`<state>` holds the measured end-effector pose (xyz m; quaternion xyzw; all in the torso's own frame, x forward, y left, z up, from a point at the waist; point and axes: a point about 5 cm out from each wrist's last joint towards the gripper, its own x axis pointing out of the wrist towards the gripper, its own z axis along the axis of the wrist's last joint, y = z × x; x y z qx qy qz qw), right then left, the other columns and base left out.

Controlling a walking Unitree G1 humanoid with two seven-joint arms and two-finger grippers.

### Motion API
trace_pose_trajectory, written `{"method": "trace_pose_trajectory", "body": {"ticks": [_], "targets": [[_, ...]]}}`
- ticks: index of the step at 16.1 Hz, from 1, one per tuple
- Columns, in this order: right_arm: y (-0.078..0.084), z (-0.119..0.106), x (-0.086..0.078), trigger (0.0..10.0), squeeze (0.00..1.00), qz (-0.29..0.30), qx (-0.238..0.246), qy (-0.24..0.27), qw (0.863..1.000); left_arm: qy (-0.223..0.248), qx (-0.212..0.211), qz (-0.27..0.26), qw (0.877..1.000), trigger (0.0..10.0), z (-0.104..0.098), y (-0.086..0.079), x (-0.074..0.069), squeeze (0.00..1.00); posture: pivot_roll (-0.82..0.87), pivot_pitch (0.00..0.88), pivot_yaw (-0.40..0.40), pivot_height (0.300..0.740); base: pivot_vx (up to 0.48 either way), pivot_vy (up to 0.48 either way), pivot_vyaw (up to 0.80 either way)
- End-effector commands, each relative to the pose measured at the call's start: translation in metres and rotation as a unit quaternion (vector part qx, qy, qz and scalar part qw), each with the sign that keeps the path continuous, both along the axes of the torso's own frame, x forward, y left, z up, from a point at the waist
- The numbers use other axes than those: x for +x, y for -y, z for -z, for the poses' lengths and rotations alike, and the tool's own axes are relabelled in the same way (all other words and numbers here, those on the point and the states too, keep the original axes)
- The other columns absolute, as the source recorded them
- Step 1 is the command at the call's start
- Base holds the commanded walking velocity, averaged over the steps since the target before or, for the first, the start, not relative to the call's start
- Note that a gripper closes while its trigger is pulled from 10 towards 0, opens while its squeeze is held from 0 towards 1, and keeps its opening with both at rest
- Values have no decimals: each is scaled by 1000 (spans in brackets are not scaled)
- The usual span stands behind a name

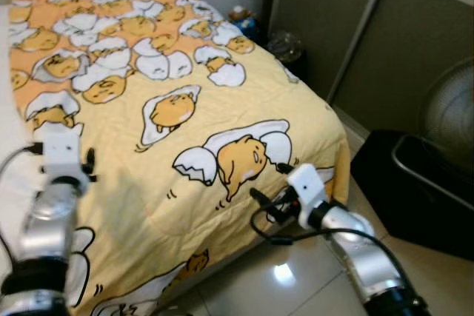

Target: Clean up the room

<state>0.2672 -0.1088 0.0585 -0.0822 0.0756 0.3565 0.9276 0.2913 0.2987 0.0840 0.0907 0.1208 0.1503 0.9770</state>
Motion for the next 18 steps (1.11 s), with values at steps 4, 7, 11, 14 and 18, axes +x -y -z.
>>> {"method": "trace_pose_trajectory", "body": {"ticks": [4, 7, 11, 14, 18], "targets": [[-4, 1, 3, 10000, 0, 32, 35, -15, 999, -33, 18, -122, 992, 10000, 18, -27, -16, 0, 1, 0, -20, 740, 0, 0, 0], [-1, 0, 3, 10000, 0, 20, 41, -24, 999, -53, 10, -158, 986, 10000, 29, -42, -24, 0, -9, 0, -31, 740, 0, 0, 0], [-1, -10, 8, 10000, 0, -28, 26, -14, 999, -33, -246, -196, 949, 10000, 53, -35, -25, 0, -53, 26, -20, 740, 0, 0, 0], [10, -18, 5, 10000, 0, -31, 35, -9, 999, 21, -353, -269, 896, 10000, 60, -44, -36, 0, -98, 58, -16, 740, 0, 0, 0], [16, -19, -4, 10000, 0, -39, 36, -10, 999, 64, -326, -298, 895, 10000, 52, -66, -50, 0, -109, 77, -5, 740, 0, 0, 0]]}}
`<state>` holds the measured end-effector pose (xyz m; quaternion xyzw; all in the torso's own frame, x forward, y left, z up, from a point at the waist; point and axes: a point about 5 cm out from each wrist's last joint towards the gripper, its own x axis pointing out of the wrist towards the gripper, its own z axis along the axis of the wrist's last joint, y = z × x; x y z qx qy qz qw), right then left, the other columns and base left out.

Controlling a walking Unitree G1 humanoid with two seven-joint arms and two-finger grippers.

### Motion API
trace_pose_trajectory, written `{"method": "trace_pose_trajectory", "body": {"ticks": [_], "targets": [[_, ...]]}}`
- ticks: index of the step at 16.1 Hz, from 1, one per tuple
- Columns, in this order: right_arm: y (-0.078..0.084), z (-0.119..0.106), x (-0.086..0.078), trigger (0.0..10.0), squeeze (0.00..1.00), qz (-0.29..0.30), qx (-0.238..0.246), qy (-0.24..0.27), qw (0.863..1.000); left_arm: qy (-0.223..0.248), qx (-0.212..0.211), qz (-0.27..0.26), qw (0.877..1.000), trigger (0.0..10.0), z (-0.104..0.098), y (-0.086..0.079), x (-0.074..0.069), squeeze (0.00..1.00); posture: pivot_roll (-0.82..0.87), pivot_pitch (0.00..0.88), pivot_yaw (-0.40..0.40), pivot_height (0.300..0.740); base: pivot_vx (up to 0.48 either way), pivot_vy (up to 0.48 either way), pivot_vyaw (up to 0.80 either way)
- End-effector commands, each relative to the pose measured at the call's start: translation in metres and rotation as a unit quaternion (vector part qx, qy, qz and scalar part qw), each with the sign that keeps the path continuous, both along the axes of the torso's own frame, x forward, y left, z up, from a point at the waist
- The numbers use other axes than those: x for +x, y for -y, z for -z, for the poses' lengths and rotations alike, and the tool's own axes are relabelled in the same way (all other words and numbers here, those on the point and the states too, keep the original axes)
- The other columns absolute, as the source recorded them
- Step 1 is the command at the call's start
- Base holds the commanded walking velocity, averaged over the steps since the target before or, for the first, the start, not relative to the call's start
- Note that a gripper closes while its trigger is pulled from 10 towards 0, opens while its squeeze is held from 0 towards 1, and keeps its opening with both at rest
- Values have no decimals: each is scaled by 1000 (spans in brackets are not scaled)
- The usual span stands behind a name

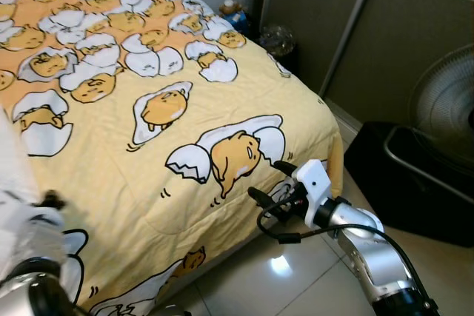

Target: Clean up the room

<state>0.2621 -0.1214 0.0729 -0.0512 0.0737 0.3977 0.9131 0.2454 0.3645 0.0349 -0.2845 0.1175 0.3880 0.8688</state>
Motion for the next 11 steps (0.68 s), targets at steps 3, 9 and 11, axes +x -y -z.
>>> {"method": "trace_pose_trajectory", "body": {"ticks": [3, 9, 11], "targets": [[-2, -3, -6, 10000, 0, -42, 14, -28, 999, -40, 63, 62, 995, 10000, 2, -4, -7, 0, -100, 91, -9, 740, 0, 0, 0], [-16, -10, -32, 10000, 0, -237, 22, -104, 966, -92, 63, 75, 991, 10000, 18, -3, -24, 0, -99, 126, -25, 740, 0, 0, 0], [-10, -13, -27, 10000, 0, -223, 22, -95, 970, -50, 32, 121, 991, 10000, 22, 7, -21, 0, -89, 119, -34, 740, 0, 0, 0]]}}
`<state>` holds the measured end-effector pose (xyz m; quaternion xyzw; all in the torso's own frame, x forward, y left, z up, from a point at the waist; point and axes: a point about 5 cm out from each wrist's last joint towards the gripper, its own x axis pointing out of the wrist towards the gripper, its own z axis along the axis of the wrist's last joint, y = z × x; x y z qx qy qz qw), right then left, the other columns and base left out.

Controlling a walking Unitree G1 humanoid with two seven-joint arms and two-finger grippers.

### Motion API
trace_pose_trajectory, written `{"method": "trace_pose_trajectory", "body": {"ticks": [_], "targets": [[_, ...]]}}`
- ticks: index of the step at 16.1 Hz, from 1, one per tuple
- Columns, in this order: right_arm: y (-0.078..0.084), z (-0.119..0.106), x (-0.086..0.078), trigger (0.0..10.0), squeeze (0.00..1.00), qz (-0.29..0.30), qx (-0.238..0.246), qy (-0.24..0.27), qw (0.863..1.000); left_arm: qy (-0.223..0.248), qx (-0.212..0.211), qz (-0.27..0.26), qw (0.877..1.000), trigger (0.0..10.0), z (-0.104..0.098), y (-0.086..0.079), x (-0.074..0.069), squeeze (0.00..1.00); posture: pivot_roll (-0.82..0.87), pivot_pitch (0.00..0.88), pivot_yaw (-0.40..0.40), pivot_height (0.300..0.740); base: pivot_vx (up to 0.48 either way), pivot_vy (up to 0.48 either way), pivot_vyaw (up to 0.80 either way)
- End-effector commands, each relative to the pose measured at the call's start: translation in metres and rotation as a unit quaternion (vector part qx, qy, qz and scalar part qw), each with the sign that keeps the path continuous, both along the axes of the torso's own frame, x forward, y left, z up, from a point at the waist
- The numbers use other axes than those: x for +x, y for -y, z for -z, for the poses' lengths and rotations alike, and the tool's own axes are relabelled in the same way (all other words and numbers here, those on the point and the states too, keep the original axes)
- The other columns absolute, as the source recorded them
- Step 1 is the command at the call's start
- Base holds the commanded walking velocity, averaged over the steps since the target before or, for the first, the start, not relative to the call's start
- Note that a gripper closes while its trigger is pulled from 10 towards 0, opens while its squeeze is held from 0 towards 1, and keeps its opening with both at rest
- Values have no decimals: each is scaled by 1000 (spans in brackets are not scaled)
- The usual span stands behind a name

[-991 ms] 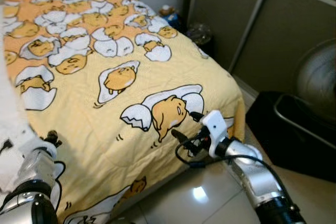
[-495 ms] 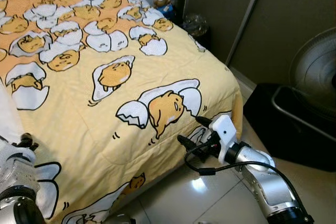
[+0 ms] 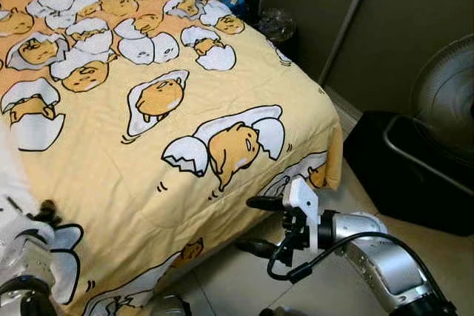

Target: Clean up the room

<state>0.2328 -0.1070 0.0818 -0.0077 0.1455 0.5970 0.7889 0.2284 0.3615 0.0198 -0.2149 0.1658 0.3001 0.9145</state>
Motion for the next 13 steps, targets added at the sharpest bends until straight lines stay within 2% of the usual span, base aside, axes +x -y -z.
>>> {"method": "trace_pose_trajectory", "body": {"ticks": [1, 2, 4, 5, 6, 7, 9, 11, 12, 13], "targets": [[5, -5, 7, 10000, 0, 19, 2, 15, 1000, 25, -46, 41, 998, 10000, 7, 12, 1, 0, -84, 112, -41, 740, 0, 0, 0], [6, -7, 9, 10000, 0, 26, 8, 16, 999, 74, -66, 79, 992, 10000, 2, 18, 8, 0, -75, 103, -45, 740, 0, 0, 0], [6, -8, 9, 10000, 0, 27, 13, 12, 999, 120, -73, 105, 985, 10000, -5, 19, 10, 0, -64, 89, -46, 740, 0, 0, 0], [6, -7, 9, 10000, 0, 27, 13, 12, 999, 131, -76, 114, 982, 10000, -6, 19, 10, 0, -62, 85, -46, 740, 0, 0, 0], [6, -6, 9, 10000, 0, 26, 13, 10, 1000, 152, -79, 172, 970, 10000, -9, 23, 8, 0, -57, 78, -44, 740, 0, 0, 0], [6, -6, 9, 10000, 0, 25, 12, 11, 1000, 154, -75, 188, 967, 10000, -9, 24, 7, 0, -57, 78, -44, 740, 0, 0, 0], [7, -5, 9, 10000, 0, 27, 11, 13, 999, 150, -42, 228, 961, 10000, -14, 24, 5, 0, -50, 68, -39, 740, 0, 0, 0], [8, -4, 9, 10000, 0, 31, 9, 16, 999, 127, 38, 266, 955, 10000, -22, 21, 2, 0, -42, 59, -29, 740, 0, 0, 0], [8, -4, 9, 10000, 0, 33, 10, 17, 999, 137, 56, 265, 953, 10000, -28, 20, 1, 0, -42, 59, -29, 740, 0, 0, 0], [9, -5, 10, 10000, 0, 40, 12, 21, 999, 167, 74, 259, 948, 10000, -40, 18, 1, 0, -36, 52, -24, 740, 0, 0, 0]]}}
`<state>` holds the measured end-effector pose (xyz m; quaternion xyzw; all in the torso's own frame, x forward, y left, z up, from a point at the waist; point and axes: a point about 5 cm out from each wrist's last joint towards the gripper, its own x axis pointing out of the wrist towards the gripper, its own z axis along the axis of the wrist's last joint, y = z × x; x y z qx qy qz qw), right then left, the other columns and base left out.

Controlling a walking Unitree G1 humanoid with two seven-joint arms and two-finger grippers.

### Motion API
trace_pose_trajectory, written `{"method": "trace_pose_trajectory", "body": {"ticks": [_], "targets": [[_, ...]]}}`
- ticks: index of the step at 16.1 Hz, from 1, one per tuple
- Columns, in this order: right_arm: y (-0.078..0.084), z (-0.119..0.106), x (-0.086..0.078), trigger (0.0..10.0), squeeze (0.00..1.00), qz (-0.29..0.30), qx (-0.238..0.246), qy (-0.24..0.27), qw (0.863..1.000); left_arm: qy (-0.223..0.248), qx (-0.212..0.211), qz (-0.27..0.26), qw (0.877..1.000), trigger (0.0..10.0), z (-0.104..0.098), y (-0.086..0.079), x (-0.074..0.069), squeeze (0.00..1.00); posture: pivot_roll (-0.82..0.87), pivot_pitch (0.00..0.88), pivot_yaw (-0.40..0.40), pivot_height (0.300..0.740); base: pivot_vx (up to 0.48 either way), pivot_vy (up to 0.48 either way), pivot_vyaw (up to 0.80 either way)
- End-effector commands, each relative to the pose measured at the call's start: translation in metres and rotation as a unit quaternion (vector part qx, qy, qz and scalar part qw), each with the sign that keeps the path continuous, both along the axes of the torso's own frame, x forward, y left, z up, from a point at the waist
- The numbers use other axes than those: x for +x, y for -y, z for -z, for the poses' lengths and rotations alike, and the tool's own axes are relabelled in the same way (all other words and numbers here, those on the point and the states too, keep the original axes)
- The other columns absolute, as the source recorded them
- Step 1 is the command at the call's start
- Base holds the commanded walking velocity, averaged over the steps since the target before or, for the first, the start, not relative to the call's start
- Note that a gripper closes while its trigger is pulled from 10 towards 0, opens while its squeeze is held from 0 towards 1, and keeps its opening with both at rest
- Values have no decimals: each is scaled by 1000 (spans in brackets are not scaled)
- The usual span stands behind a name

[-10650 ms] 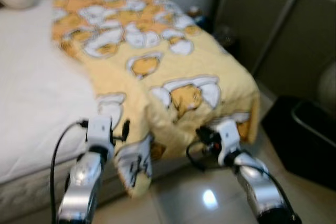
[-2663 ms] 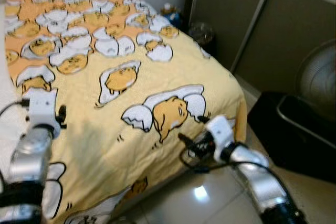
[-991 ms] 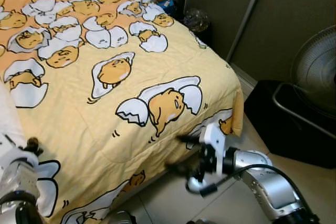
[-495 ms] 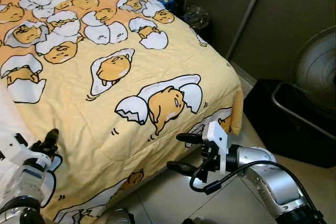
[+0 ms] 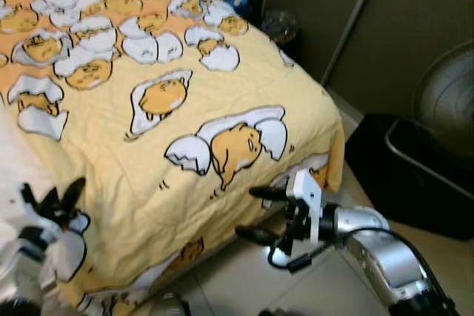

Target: Clean up the room

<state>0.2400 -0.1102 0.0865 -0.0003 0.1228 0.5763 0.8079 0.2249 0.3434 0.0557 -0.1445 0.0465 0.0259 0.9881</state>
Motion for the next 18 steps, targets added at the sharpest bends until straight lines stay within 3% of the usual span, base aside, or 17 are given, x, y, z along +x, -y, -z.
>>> {"method": "trace_pose_trajectory", "body": {"ticks": [1, 3, 4, 6, 8, 11, 12, 13, 15, 16, 18], "targets": [[7, -1, 3, 10000, 0, 22, -1, 8, 1000, 43, 11, 0, 999, 10000, -16, 1, 4, 0, -30, 46, -23, 740, 0, 0, 0], [11, -5, 5, 10000, 0, 49, 8, 22, 999, 89, 54, -6, 995, 10000, -43, 1, 3, 0, -23, 35, -21, 740, 0, 0, 0], [16, -7, 6, 10000, 0, 75, 13, 32, 997, 130, 102, -24, 986, 10000, -74, -9, 1, 0, -11, 21, -24, 740, 0, 0, 0], [20, -8, 6, 10000, 0, 92, 20, 34, 995, 155, 122, -29, 980, 10000, -100, -16, 0, 0, 1, 10, -25, 740, 0, 0, 0], [22, -7, 8, 10000, 0, 104, 15, 40, 994, 144, 152, -16, 978, 10000, -104, -11, 2, 0, 7, 1, -25, 740, 0, 0, 0], [22, -1, 20, 10000, 0, 175, -22, 74, 982, 40, 210, -6, 977, 10000, -61, 15, 10, 0, 1, 0, -28, 740, 0, 0, 0], [21, 0, 22, 10000, 0, 189, -23, 71, 979, 27, 214, -10, 976, 10000, -54, 19, 10, 0, 4, 0, -32, 740, 0, 0, 0], [20, 3, 25, 10000, 0, 214, -36, 82, 973, -12, 241, -35, 970, 10000, -36, 26, 12, 0, 8, 0, -41, 740, 0, 0, 0], [14, 10, 28, 10000, 0, 240, -36, 81, 967, -84, 234, -67, 966, 10000, 1, 33, 15, 0, 7, 1, -51, 740, 0, 0, 0], [8, 11, 30, 10000, 0, 236, -34, 79, 968, -148, 246, -86, 954, 10000, 18, 28, 18, 0, 1, 12, -56, 740, 0, 0, 0], [-10, 8, 34, 10000, 0, 197, -20, 73, 977, -246, 302, -127, 912, 10000, 36, 15, 17, 0, -21, 40, -56, 740, 0, 0, 0]]}}
